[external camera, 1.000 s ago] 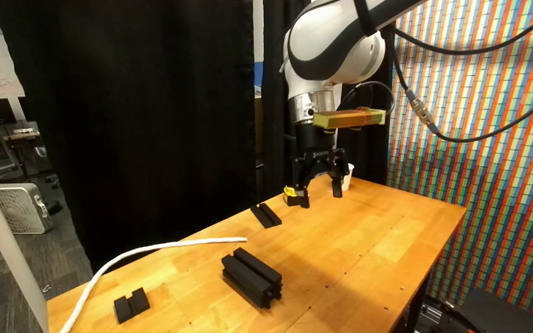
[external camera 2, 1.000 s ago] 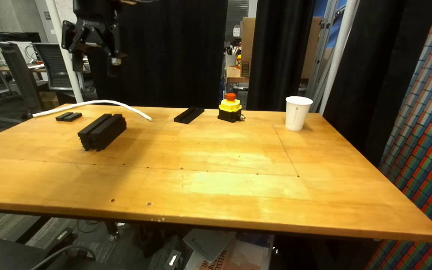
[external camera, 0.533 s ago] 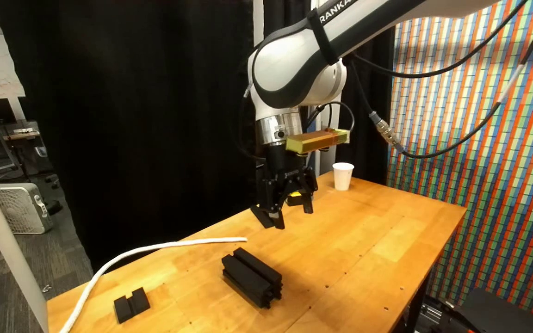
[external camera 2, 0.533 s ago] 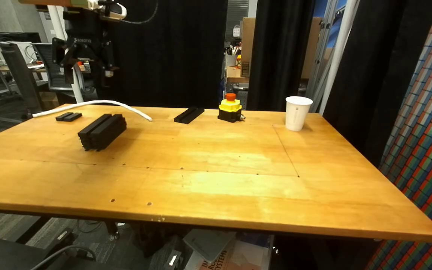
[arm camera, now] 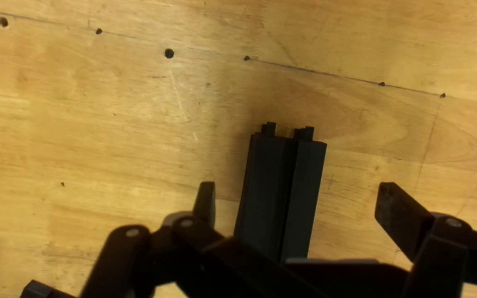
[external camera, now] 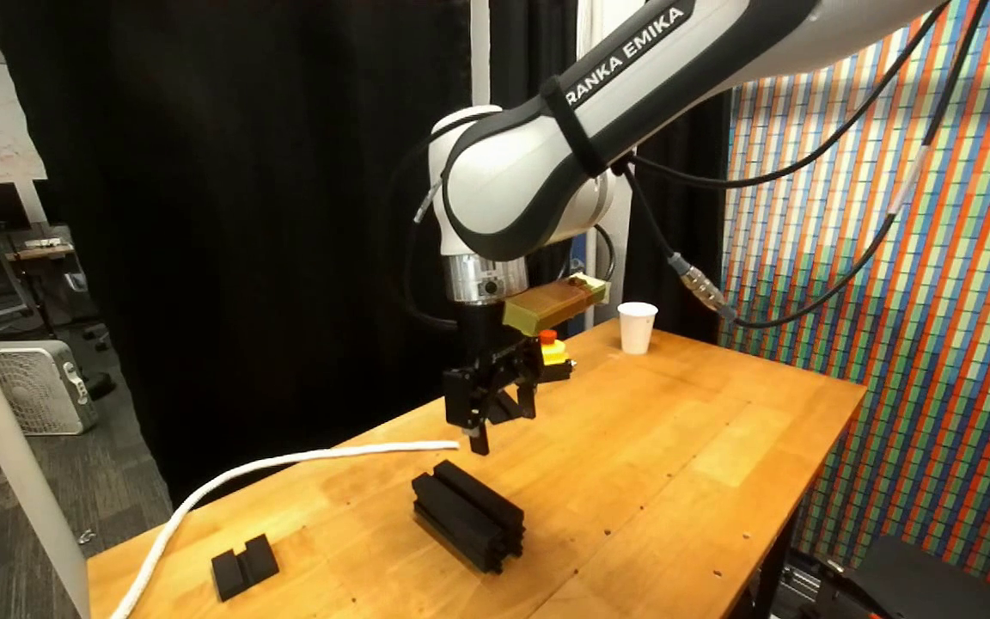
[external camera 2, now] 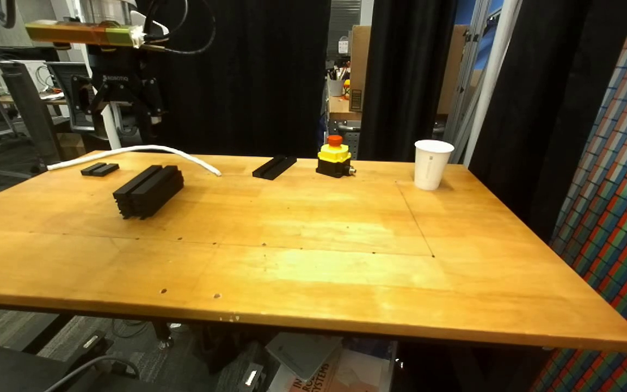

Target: Connect the four black objects together

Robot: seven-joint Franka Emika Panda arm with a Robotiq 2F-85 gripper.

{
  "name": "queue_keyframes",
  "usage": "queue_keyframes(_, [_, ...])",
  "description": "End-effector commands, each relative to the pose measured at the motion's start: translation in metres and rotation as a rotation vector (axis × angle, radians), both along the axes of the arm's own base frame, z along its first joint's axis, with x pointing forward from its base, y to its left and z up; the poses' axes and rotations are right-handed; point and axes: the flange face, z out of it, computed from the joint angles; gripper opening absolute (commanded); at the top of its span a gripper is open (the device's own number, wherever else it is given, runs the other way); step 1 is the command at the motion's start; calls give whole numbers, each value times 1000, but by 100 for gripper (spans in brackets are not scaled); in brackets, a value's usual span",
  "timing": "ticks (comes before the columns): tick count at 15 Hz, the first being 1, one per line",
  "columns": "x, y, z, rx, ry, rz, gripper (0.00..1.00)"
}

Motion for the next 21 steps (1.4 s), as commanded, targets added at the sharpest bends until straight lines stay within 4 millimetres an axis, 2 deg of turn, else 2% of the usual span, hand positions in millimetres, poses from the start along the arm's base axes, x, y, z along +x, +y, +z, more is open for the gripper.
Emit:
queue_keyframes(1, [6, 14, -10, 9, -57, 41, 100])
queue_keyframes(10, [23, 24, -49, 64, -110, 27, 100])
queue_keyframes(16, [26, 29, -80, 58, -103, 19, 100])
queue_keyframes(21, [28, 30, -93, 62, -104, 17, 100])
